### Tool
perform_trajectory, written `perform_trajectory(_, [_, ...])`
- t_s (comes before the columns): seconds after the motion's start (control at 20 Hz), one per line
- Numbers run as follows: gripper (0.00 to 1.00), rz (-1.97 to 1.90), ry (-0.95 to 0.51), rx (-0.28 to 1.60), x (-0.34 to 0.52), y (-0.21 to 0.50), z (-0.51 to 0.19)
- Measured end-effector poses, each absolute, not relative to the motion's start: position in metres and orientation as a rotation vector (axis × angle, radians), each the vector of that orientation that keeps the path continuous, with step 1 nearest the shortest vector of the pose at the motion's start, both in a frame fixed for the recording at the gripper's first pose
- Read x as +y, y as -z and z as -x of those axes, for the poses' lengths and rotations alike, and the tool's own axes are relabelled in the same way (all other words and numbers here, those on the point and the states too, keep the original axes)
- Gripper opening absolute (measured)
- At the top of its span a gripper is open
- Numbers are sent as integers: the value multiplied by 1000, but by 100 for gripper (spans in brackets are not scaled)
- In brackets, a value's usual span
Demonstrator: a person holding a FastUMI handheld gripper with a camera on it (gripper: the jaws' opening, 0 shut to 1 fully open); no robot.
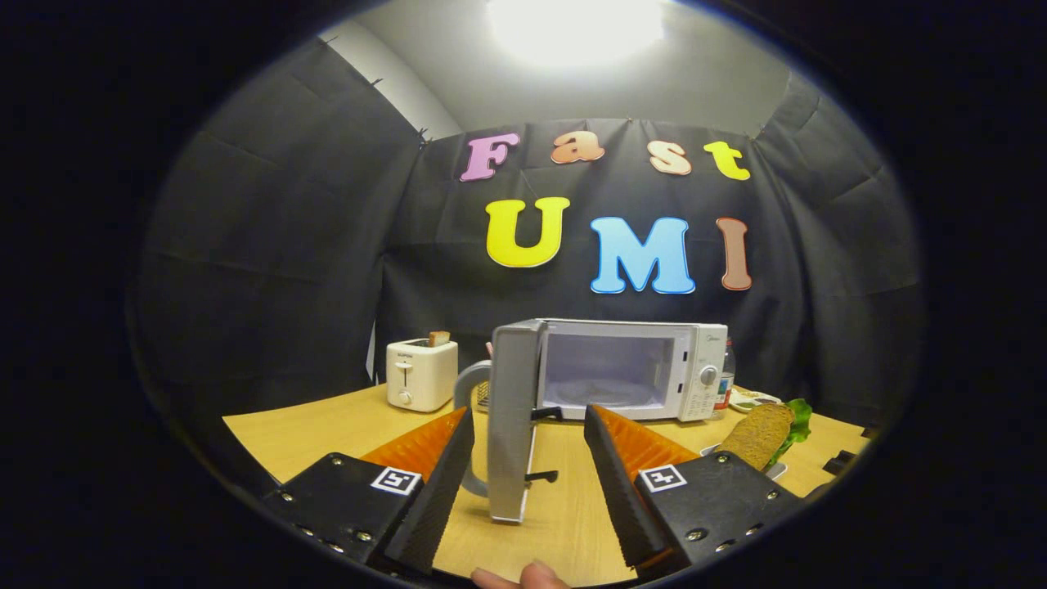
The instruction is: Open the microwave, put the food inside, and close the microwave door.
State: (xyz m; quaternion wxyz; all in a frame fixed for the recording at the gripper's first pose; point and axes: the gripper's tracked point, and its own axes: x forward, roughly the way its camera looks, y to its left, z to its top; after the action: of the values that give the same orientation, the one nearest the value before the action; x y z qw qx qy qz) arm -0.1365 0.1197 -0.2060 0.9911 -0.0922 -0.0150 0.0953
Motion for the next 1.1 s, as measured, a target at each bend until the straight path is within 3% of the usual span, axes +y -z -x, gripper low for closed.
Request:
perform_trajectory(0.4, [82,221,-78,-64,-4,203,121])
perform_trajectory(0.8, [82,82,151,33,-167,214,92])
perform_trajectory(1.1, [83,-43,127,109,-193,242,69])
